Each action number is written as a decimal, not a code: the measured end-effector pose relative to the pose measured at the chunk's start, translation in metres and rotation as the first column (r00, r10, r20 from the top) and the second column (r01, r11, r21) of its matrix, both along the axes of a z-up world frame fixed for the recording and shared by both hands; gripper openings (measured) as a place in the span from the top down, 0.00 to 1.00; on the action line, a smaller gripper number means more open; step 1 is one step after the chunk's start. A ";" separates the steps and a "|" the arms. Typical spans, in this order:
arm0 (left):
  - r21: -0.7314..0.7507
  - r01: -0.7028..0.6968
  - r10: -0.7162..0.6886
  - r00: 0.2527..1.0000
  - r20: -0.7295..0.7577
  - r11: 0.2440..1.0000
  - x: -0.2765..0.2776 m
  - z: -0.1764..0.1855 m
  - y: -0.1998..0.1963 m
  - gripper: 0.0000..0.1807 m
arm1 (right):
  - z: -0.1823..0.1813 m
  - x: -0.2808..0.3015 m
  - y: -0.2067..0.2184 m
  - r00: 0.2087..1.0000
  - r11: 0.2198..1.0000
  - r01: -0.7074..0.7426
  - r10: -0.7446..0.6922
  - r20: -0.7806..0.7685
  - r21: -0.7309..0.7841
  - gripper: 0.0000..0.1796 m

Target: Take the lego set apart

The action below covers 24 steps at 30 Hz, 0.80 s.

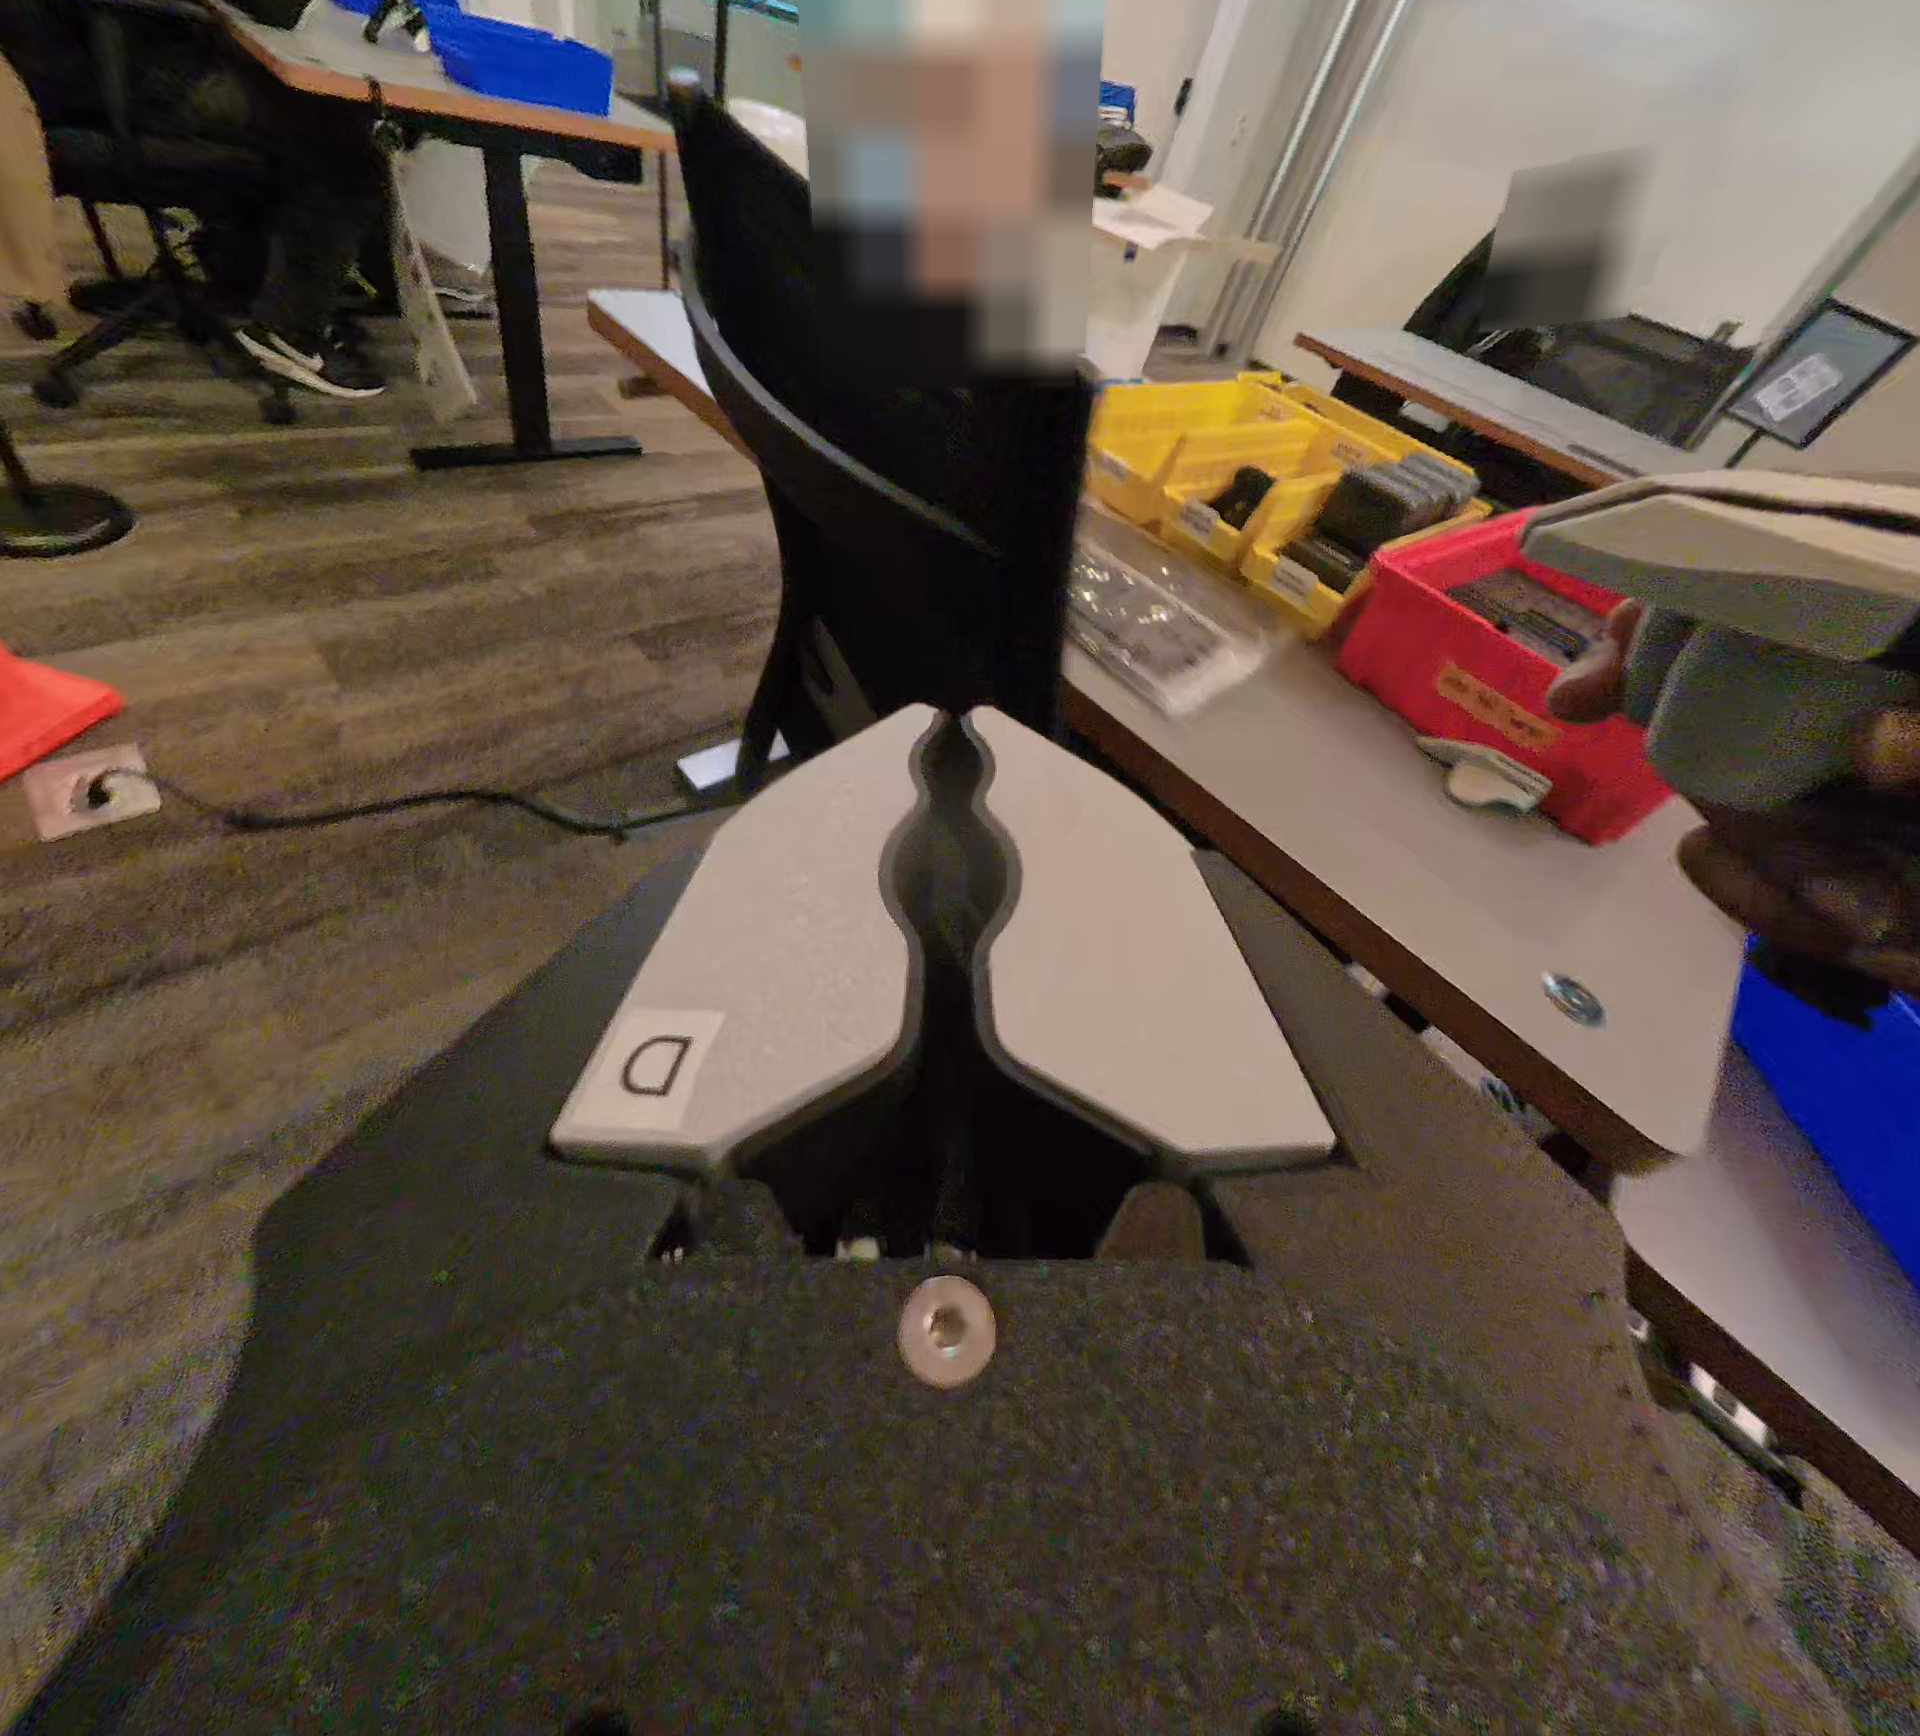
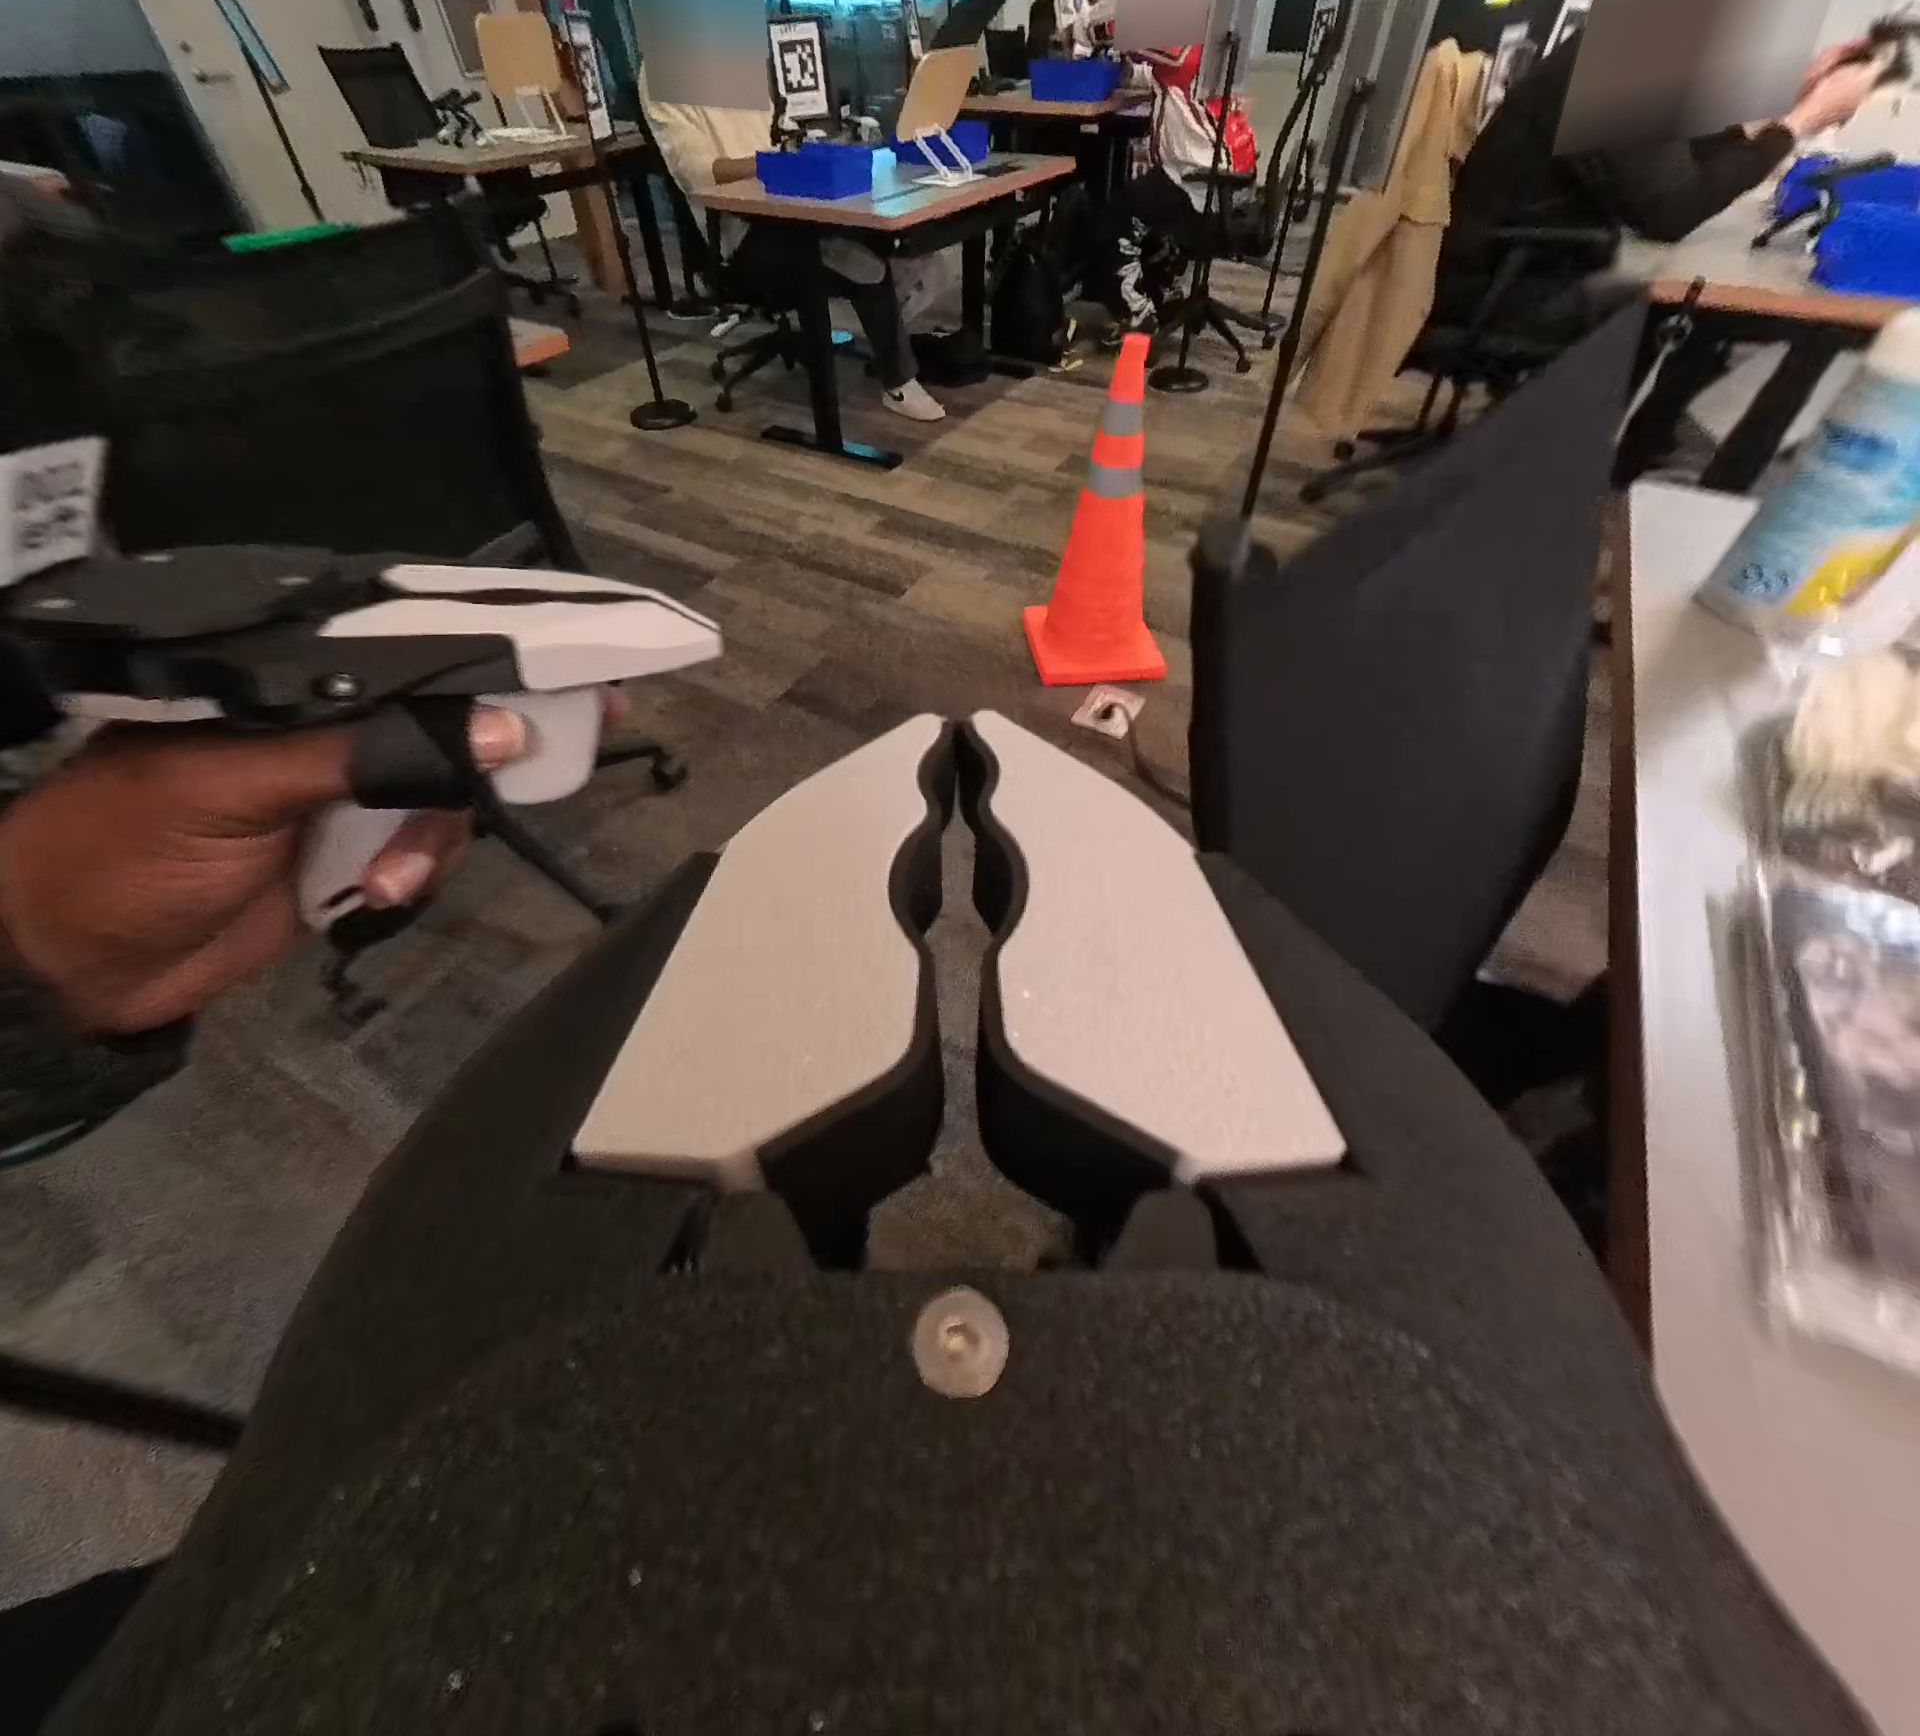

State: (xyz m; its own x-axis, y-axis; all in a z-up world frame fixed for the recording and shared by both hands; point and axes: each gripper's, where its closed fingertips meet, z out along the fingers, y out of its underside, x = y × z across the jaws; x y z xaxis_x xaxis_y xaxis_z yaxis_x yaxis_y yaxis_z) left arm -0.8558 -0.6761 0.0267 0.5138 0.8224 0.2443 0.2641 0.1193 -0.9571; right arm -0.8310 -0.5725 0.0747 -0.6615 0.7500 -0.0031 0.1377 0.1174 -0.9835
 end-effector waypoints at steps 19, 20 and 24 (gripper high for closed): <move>-0.138 0.323 -0.325 0.946 0.007 0.936 -0.299 0.119 -0.168 1.00 | 0.105 -0.263 -0.201 0.991 0.987 0.104 -0.113 -0.070 -0.125 1.00; -0.137 0.333 -0.335 0.942 0.009 0.933 -0.307 0.120 -0.167 1.00 | 0.100 -0.273 -0.197 0.989 0.986 0.132 -0.139 -0.056 -0.104 1.00; -0.135 0.398 -0.394 0.917 0.053 0.907 -0.351 0.112 -0.160 1.00 | 0.077 -0.322 -0.174 0.965 0.964 0.261 -0.262 -0.014 -0.050 1.00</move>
State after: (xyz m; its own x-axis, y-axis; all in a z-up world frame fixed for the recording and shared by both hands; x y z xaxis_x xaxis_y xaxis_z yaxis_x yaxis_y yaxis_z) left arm -1.2072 -0.8362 0.1382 0.8000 0.5790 0.1576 0.2844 -0.1345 -0.9492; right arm -1.1527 -0.7461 0.1521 -0.4423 0.8963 -0.0312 0.1373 0.0333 -0.9900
